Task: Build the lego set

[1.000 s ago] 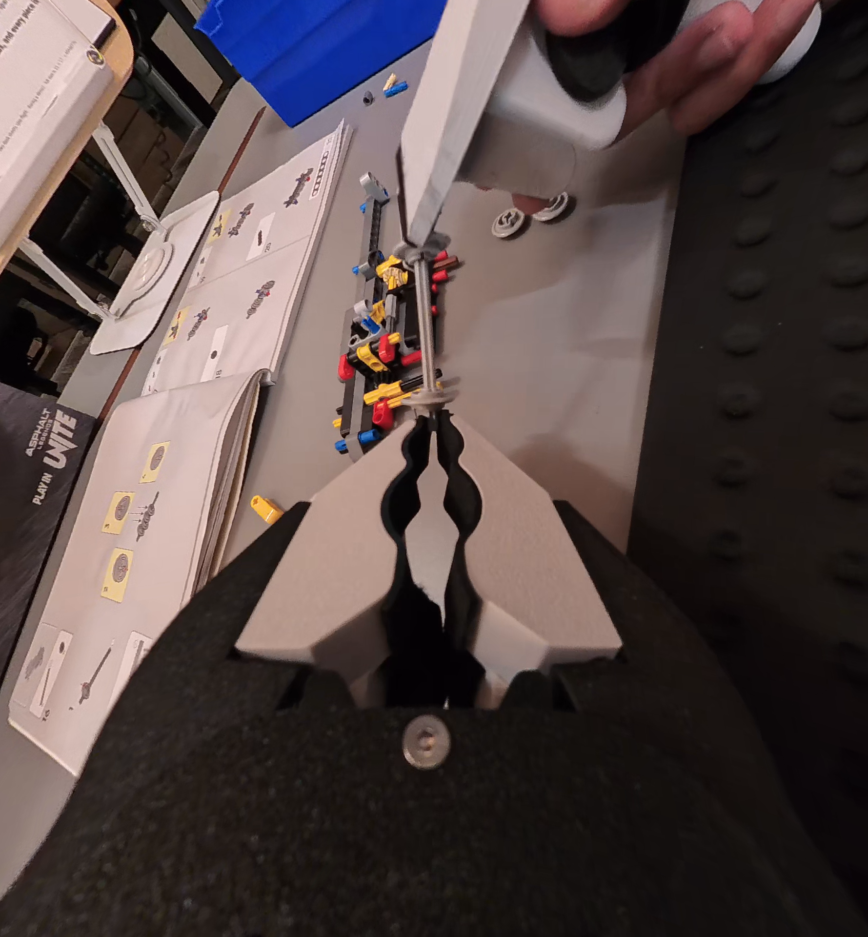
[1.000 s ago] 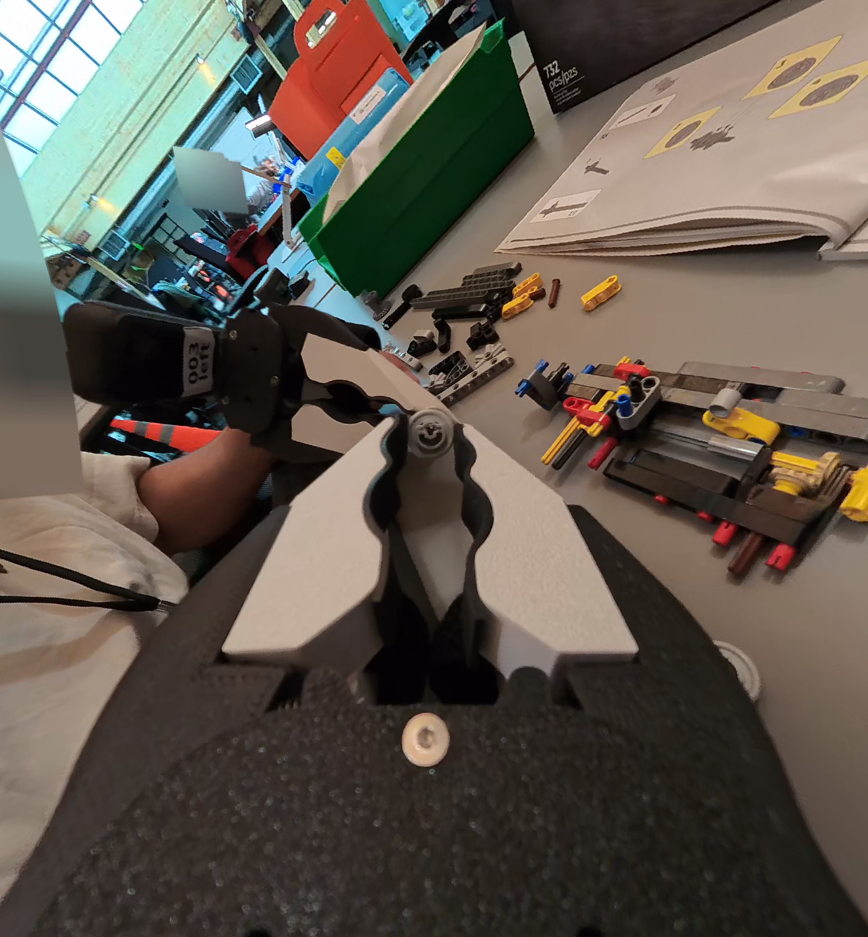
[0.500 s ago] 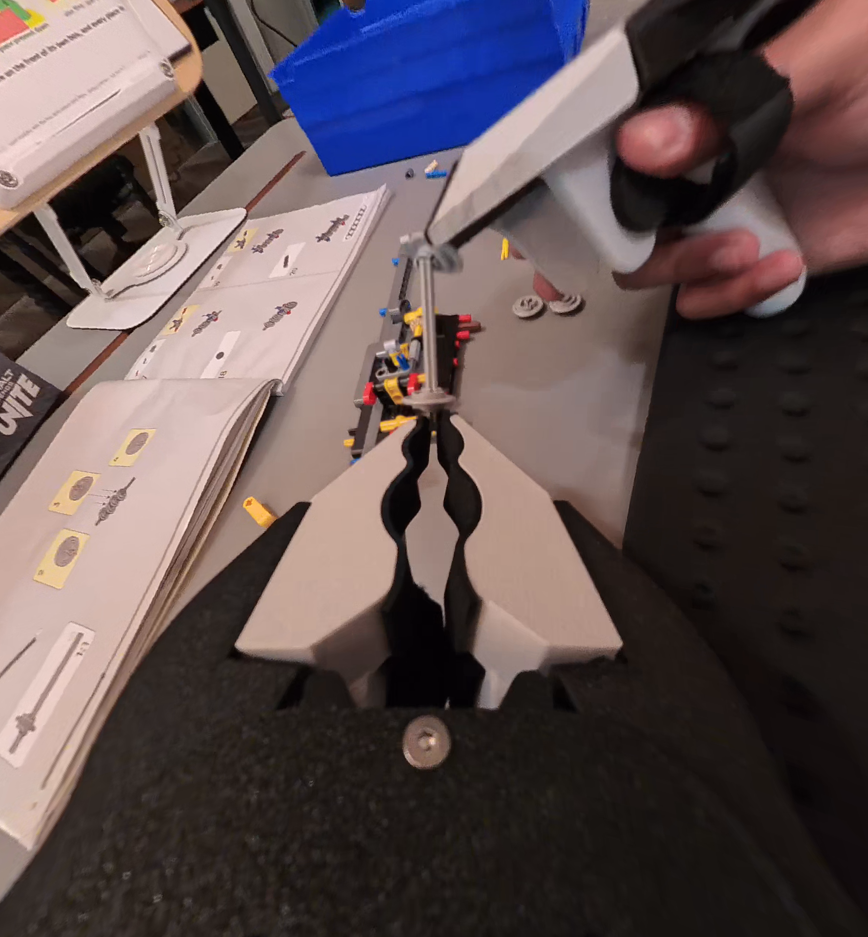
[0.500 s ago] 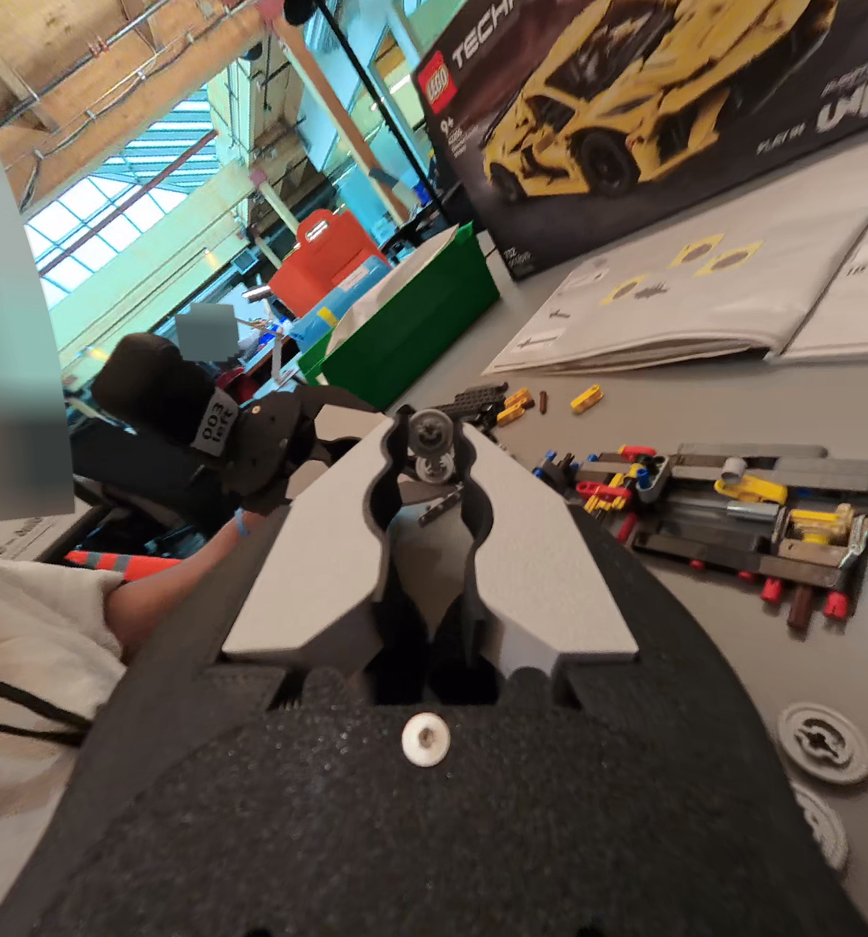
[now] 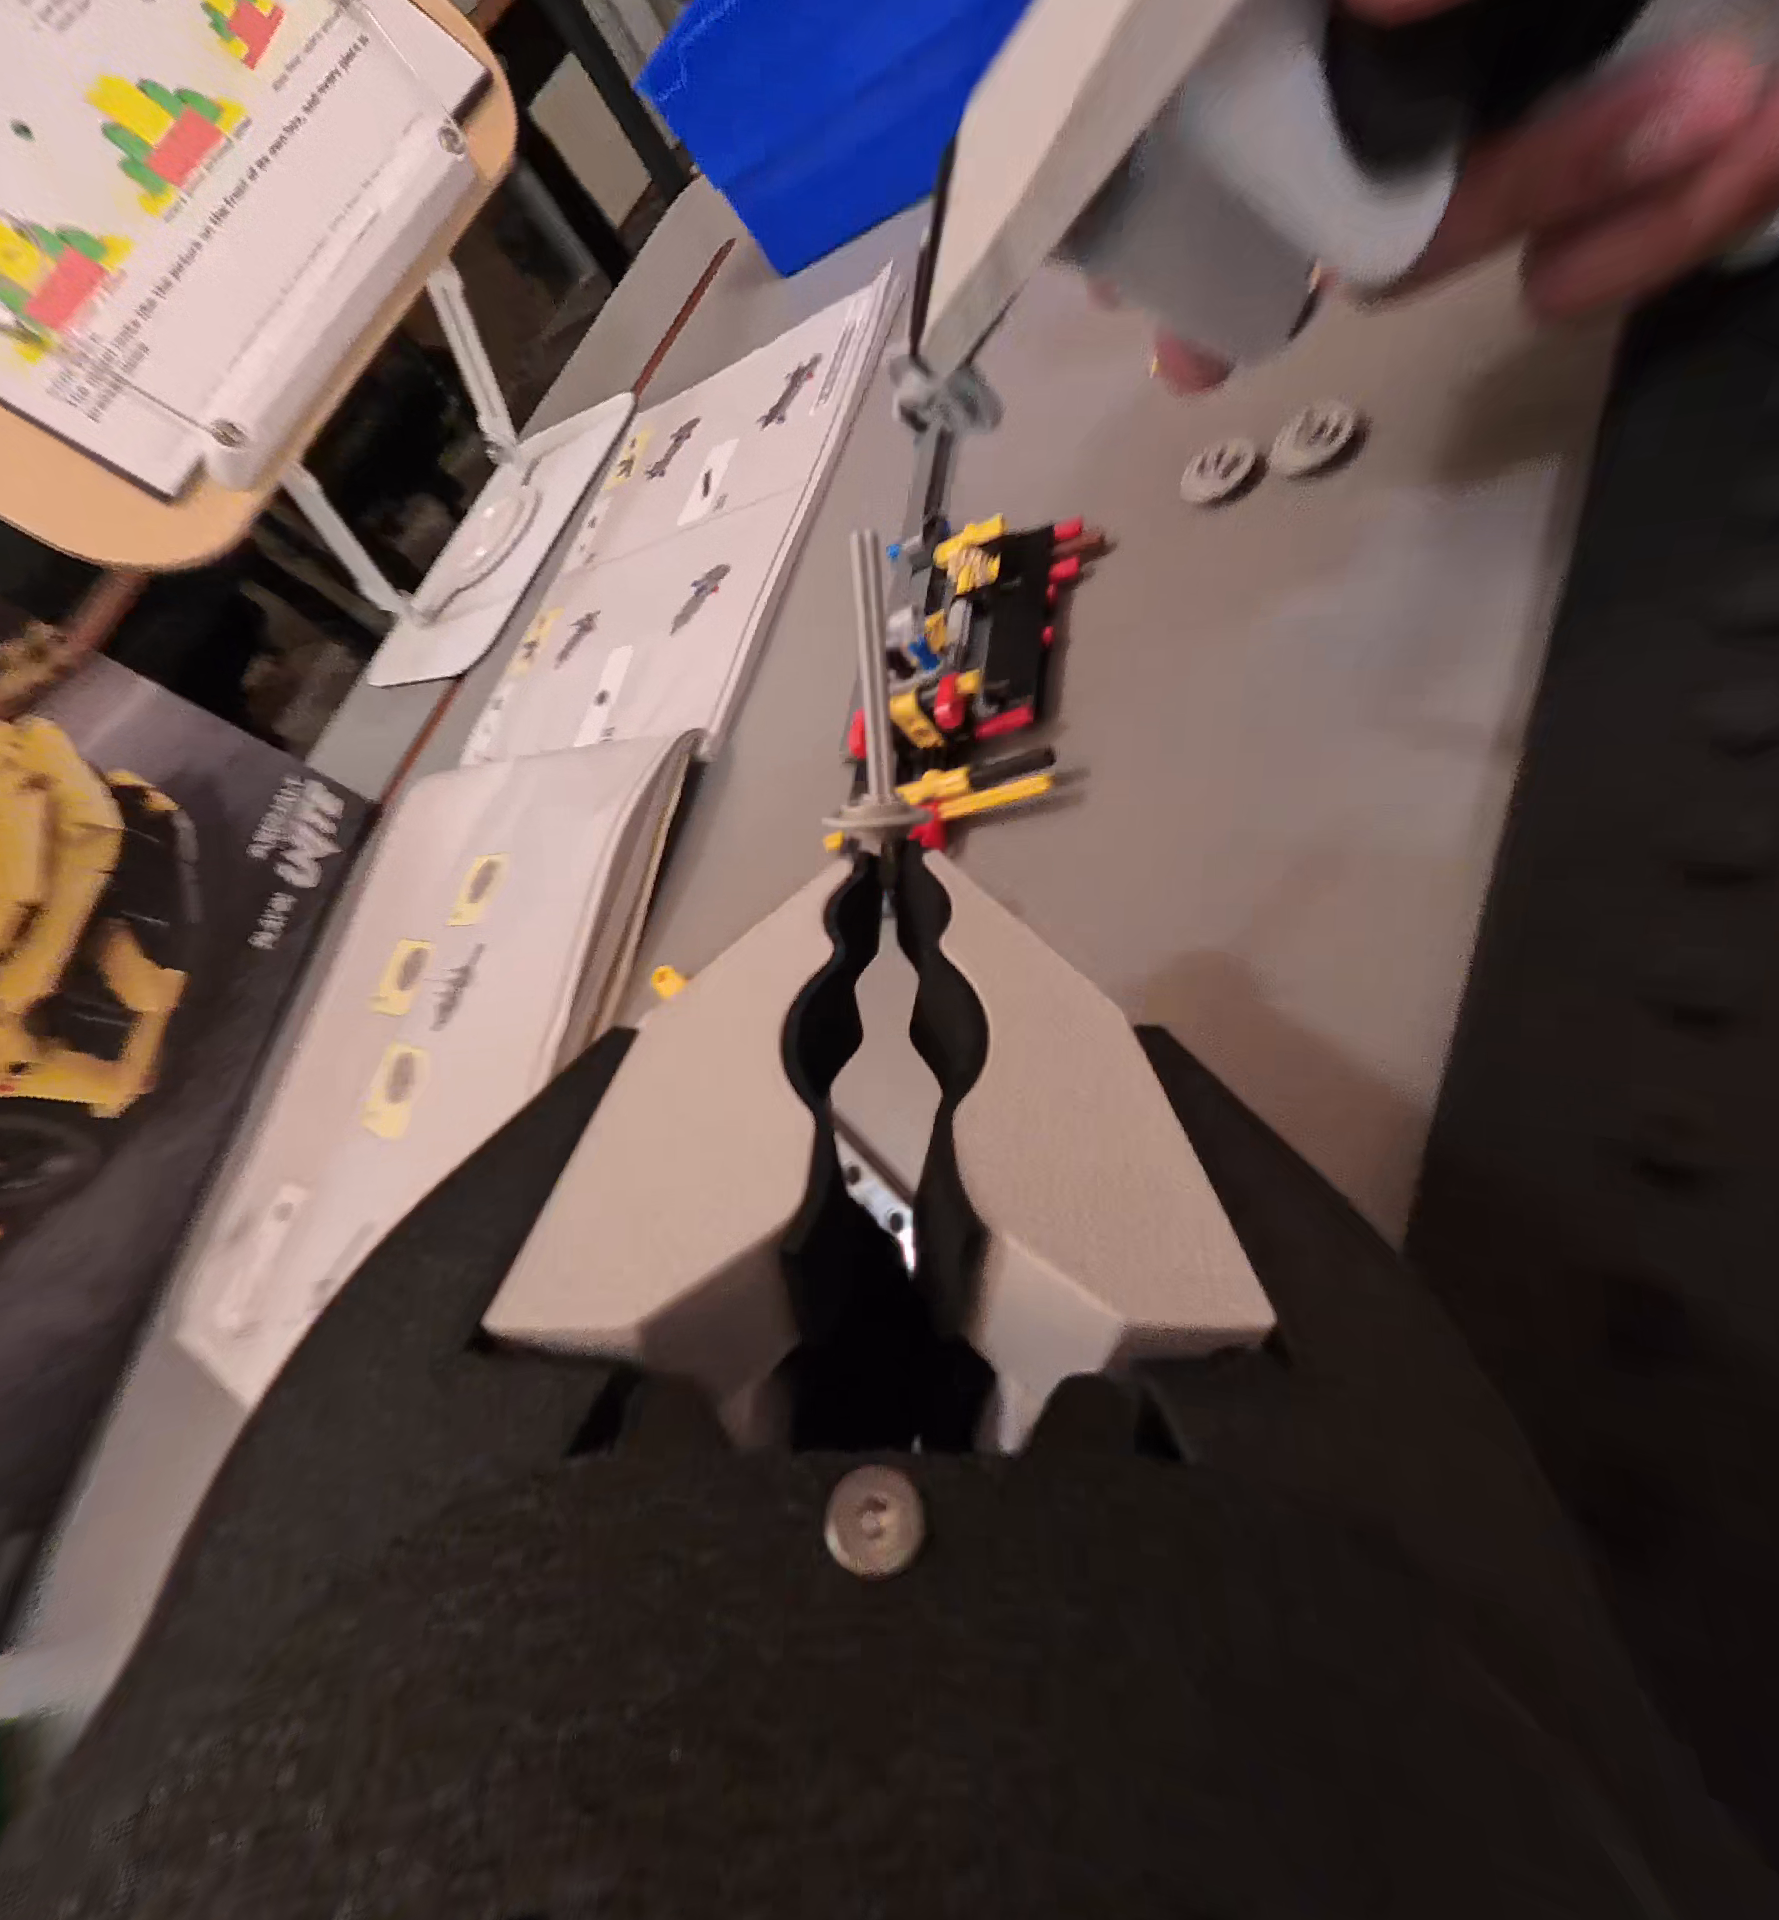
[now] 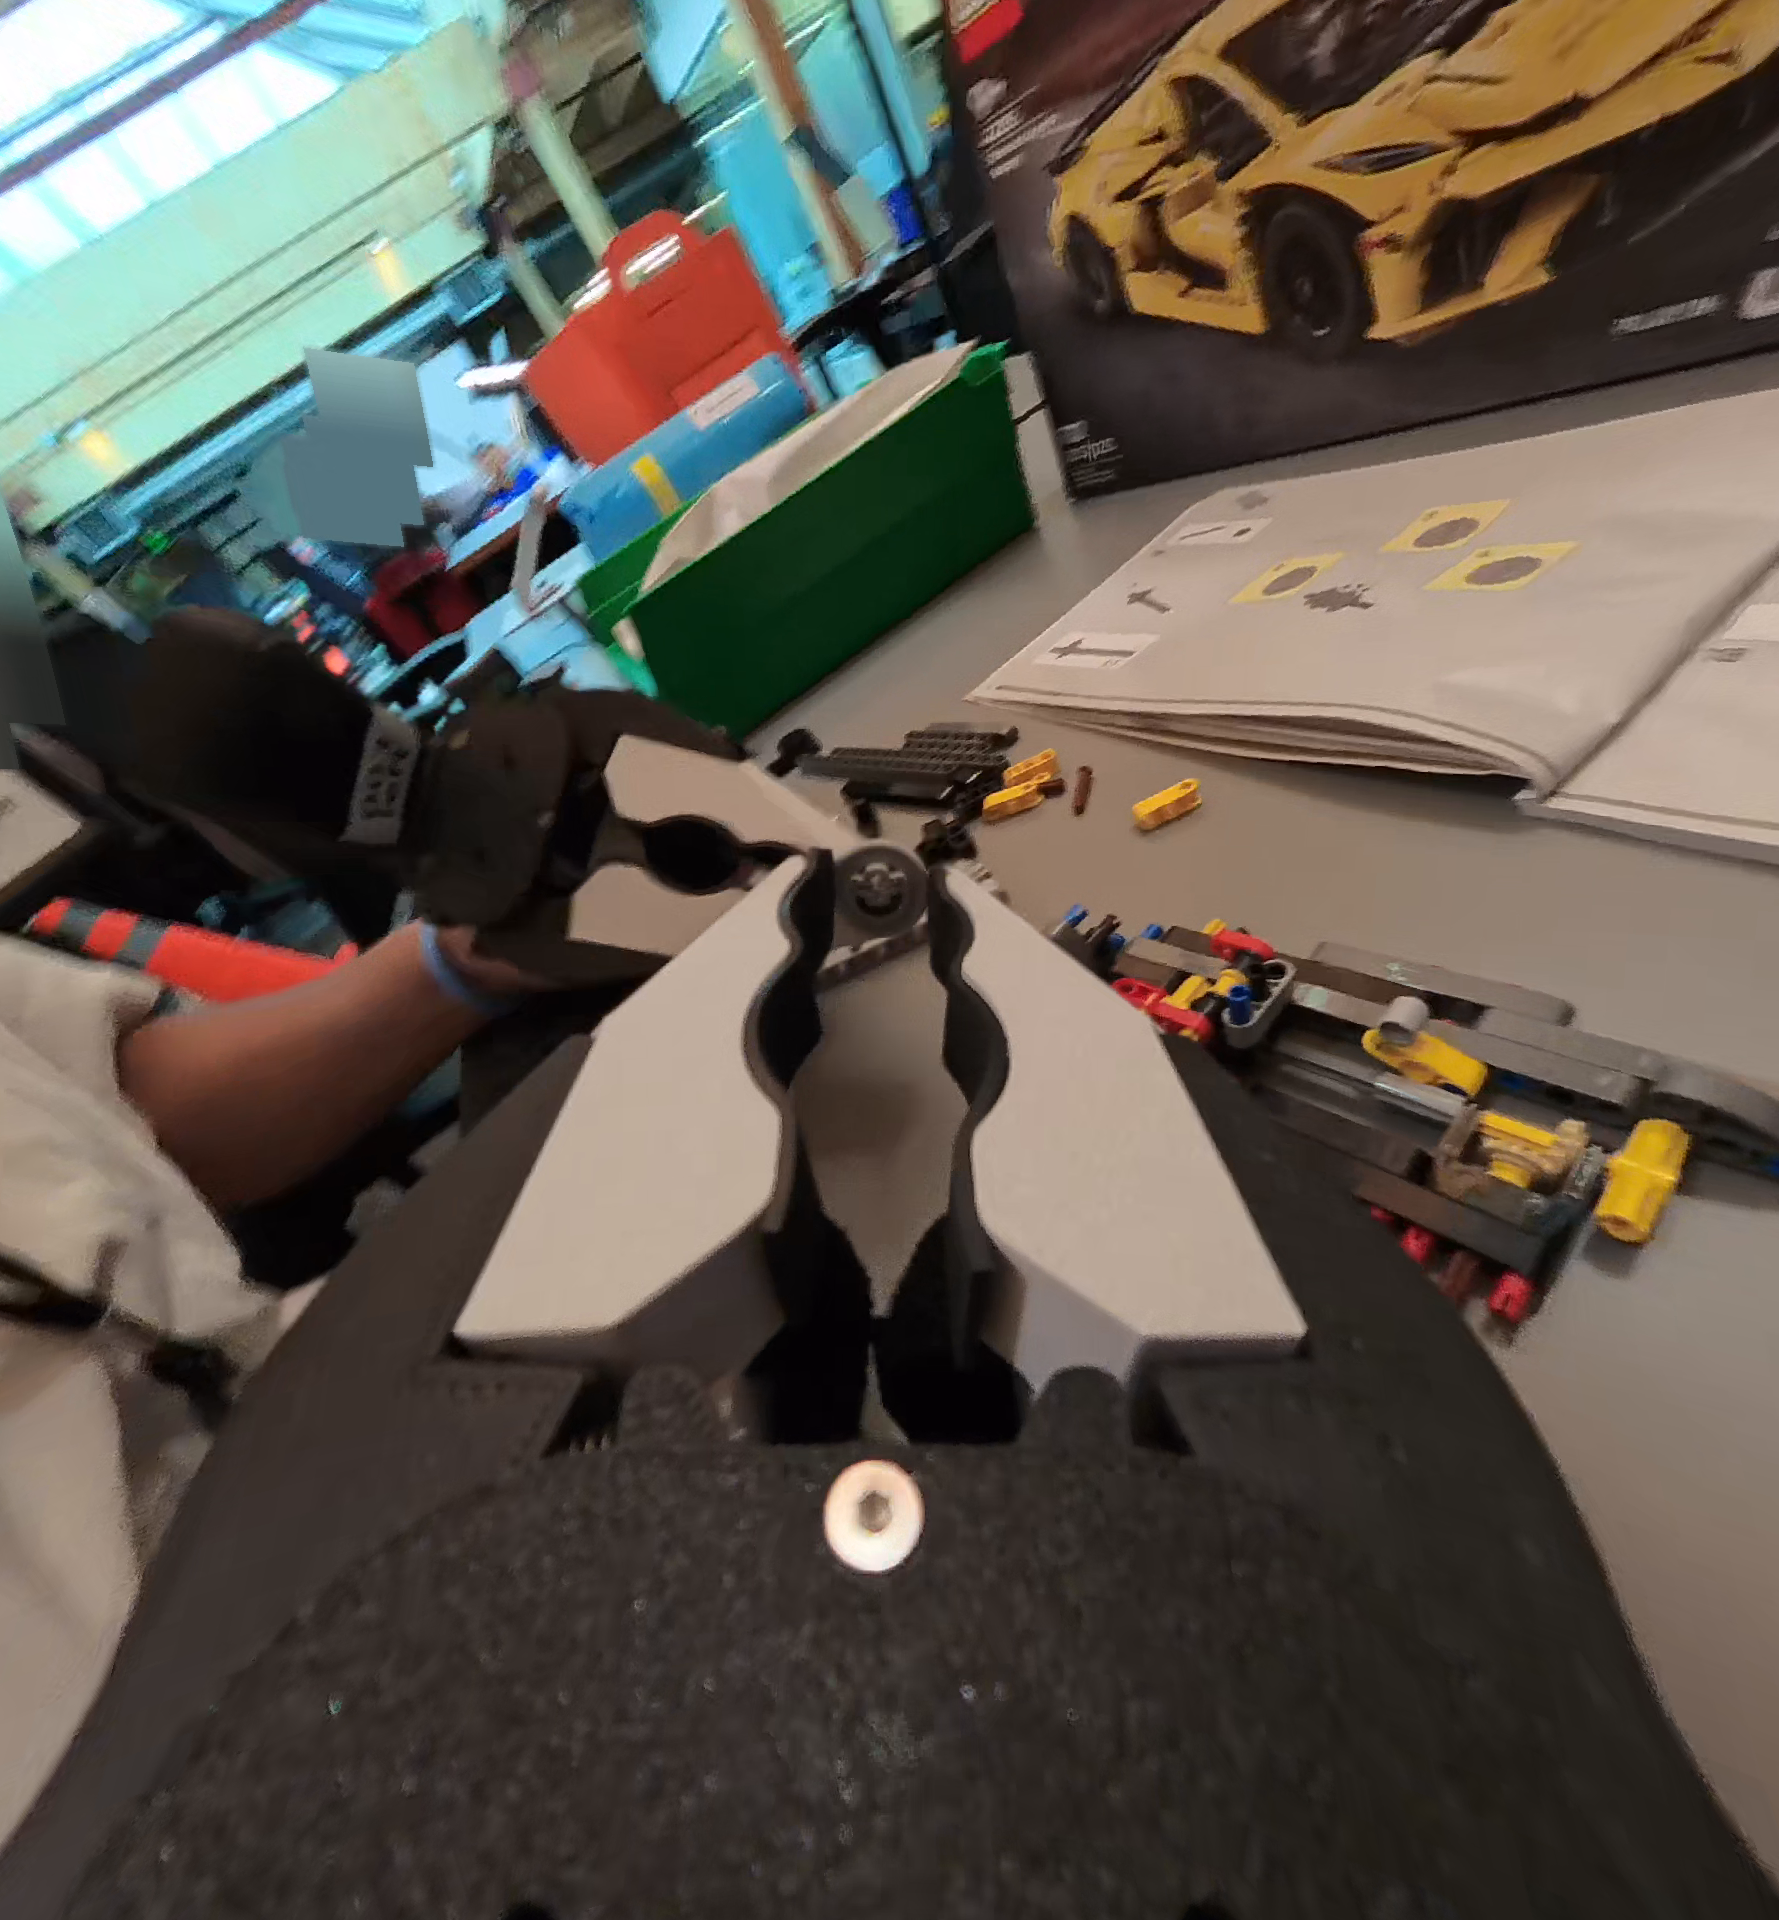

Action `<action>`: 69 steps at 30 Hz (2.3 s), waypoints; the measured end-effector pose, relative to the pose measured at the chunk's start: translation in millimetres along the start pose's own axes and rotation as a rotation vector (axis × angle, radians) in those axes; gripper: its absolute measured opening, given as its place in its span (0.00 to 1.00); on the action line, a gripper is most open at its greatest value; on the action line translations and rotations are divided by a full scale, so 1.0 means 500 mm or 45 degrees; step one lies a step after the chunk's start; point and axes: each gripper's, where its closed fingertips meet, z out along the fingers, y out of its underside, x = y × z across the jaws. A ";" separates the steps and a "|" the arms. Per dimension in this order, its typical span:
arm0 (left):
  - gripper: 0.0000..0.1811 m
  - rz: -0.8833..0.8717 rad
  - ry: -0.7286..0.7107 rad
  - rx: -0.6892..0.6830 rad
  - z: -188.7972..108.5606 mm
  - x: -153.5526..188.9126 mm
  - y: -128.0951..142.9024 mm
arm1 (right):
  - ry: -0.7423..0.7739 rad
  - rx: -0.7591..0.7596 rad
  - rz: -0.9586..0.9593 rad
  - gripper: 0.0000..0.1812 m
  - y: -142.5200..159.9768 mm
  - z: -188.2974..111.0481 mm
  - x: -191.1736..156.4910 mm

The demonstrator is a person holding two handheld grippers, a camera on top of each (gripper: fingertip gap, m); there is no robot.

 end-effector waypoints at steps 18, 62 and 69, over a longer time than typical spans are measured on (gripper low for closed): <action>0.00 0.268 -0.065 0.048 -0.004 0.024 -0.021 | -0.097 -0.091 -0.066 0.09 0.033 -0.012 -0.020; 0.01 0.788 -0.113 -0.059 0.015 0.068 0.014 | -0.209 -0.536 -0.005 0.11 0.127 -0.030 -0.017; 0.01 0.682 -0.077 -0.072 0.014 0.068 0.017 | -0.136 -0.551 -0.094 0.09 0.134 -0.026 -0.013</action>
